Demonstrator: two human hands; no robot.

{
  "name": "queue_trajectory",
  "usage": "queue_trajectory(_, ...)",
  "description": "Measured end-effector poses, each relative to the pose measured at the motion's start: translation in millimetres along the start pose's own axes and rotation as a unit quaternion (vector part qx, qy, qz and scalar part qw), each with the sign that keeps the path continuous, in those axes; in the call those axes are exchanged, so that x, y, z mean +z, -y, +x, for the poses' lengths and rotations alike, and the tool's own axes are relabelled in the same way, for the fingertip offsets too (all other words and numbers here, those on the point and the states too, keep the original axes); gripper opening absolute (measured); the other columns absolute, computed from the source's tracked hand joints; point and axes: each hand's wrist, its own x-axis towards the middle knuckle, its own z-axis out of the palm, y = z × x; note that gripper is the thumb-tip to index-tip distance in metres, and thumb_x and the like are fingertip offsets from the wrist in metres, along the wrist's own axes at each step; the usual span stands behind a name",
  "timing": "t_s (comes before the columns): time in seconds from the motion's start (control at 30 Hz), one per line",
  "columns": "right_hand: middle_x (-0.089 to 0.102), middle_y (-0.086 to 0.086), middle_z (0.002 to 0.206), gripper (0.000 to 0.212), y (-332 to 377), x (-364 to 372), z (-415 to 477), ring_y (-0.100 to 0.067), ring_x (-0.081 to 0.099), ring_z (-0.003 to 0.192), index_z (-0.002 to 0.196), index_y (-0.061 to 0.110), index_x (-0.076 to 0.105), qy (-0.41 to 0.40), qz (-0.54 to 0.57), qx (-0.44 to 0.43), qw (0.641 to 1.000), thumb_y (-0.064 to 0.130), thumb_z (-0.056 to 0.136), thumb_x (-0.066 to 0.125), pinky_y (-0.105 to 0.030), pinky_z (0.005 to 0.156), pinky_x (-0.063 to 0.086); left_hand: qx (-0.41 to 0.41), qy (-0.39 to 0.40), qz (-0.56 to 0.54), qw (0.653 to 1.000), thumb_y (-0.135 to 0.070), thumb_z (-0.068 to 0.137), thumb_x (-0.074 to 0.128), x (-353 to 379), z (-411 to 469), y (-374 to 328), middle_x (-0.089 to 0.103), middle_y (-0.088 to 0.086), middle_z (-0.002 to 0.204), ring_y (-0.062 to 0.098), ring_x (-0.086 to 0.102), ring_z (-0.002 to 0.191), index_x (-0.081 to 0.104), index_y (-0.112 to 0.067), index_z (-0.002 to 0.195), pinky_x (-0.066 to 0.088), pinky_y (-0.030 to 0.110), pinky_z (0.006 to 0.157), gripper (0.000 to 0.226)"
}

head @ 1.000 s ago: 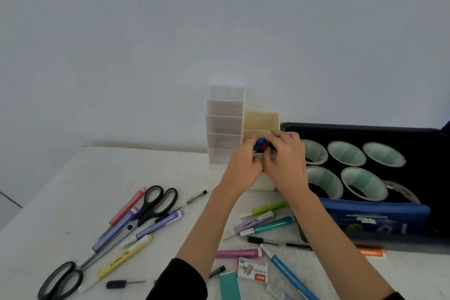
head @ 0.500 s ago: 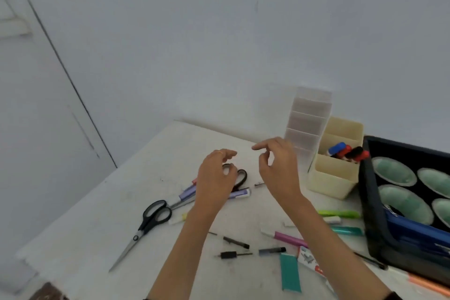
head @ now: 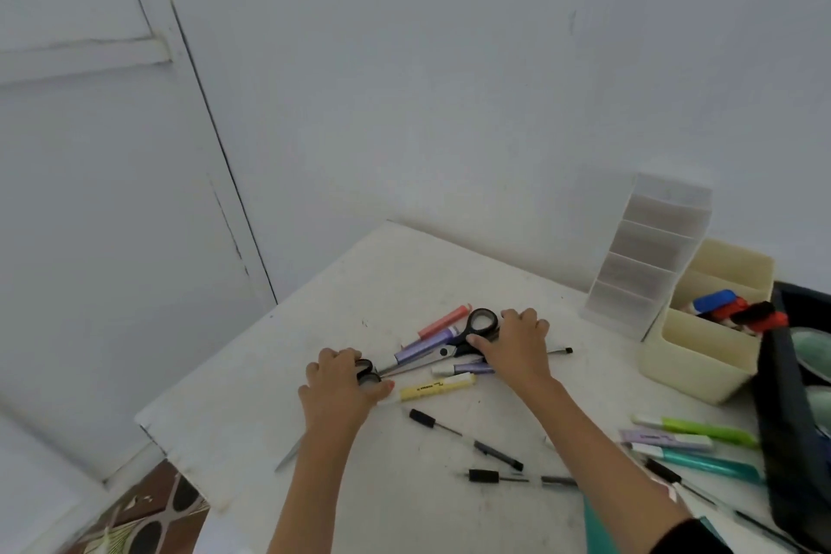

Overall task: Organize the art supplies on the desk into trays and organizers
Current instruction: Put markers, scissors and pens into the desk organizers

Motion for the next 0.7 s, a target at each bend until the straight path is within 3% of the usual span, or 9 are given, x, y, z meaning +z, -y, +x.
queue_trajectory(0.17, 0.037, -0.016, 0.128, 0.073, -5.7, -5.8, 8.0, -0.032, 0.030, 0.122, 0.127, 0.012, 0.046, 0.047, 0.130, 0.076, 0.988, 0.047, 0.070, 0.077, -0.034, 0.097, 0.033, 0.011, -0.049, -0.040, 0.998, -0.031, 0.082, 0.068, 8.1, 3.5, -1.8, 0.048, 0.006, 0.120, 0.025, 0.040, 0.113, 0.054, -0.013, 0.123, 0.037, 0.031, 0.089, 0.047)
queue_trajectory(0.23, 0.046, -0.013, 0.127, 0.078, -9.7, -11.2, 13.0, -0.031, 0.034, 0.124, 0.124, 0.015, 0.049, 0.066, 0.142, 0.108, 0.982, 0.048, 0.062, 0.082, -0.035, 0.098, 0.033, 0.022, -0.062, -0.057, 0.996, -0.026, 0.079, 0.071, 10.7, 6.3, -0.7, 0.052, 0.006, 0.115, 0.025, 0.044, 0.109, 0.058, -0.011, 0.120, 0.038, 0.029, 0.085, 0.046)
queue_trajectory(0.33, 0.062, -0.006, 0.106, 0.074, -14.5, -18.2, 17.7, -0.027, 0.050, 0.114, 0.111, 0.013, 0.060, 0.097, 0.190, 0.124, 0.969, 0.046, 0.051, 0.088, -0.038, 0.097, 0.042, 0.044, -0.083, -0.074, 0.993, -0.023, 0.073, 0.076, 13.8, 11.1, 1.1, 0.056, 0.006, 0.107, 0.024, 0.050, 0.103, 0.063, -0.009, 0.115, 0.042, 0.030, 0.083, 0.046)
queue_trajectory(0.47, 0.067, -0.006, 0.082, 0.047, -20.1, -24.6, 11.5, -0.027, 0.063, 0.092, 0.077, 0.015, 0.067, 0.103, 0.277, 0.092, 0.951, 0.037, 0.044, 0.093, -0.041, 0.087, 0.051, 0.076, -0.120, -0.081, 0.986, -0.021, 0.074, 0.076, 14.2, 12.0, -7.0, 0.056, 0.006, 0.106, 0.023, 0.047, 0.102, 0.064, -0.011, 0.116, 0.039, 0.031, 0.080, 0.044)
queue_trajectory(0.6, 0.067, -0.004, 0.077, 0.028, -25.7, -36.0, -2.0, -0.020, 0.064, 0.077, 0.074, 0.014, 0.064, 0.086, 0.334, 0.023, 0.938, 0.012, 0.059, 0.088, -0.028, 0.070, 0.053, 0.132, -0.164, -0.115, 0.971, -0.016, 0.070, 0.080, 13.9, 12.5, -16.4, 0.058, 0.008, 0.101, 0.025, 0.047, 0.097, 0.067, -0.007, 0.112, 0.037, 0.030, 0.073, 0.044)
queue_trajectory(0.7, 0.069, -0.008, 0.077, 0.023, -28.5, -50.9, -10.4, -0.023, 0.067, 0.075, 0.075, 0.007, 0.063, 0.080, 0.392, -0.036, 0.916, 0.005, 0.064, 0.084, -0.021, 0.064, 0.050, 0.165, -0.195, -0.154, 0.955, -0.009, 0.068, 0.081, 12.3, 10.2, -22.3, 0.059, 0.011, 0.100, 0.021, 0.043, 0.094, 0.067, -0.004, 0.111, 0.030, 0.016, 0.072, 0.045)
